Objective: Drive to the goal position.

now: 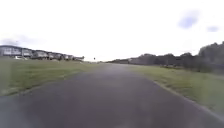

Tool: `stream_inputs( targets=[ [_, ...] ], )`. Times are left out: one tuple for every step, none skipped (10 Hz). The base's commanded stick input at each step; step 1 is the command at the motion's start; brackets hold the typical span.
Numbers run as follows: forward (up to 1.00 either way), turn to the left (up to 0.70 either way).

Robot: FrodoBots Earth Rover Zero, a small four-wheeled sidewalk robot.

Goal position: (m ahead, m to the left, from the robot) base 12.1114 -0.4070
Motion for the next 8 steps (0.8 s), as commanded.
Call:
stream_inputs(
  targets=[
    [0.7,0.03],
    [0.7,0.03],
    [0.7,0.02],
    [0.7,0.02],
    [0.7,0.02],
    [0.7,0.03],
    [0.7,0.02],
    [0.7,0.02]
  ],
)
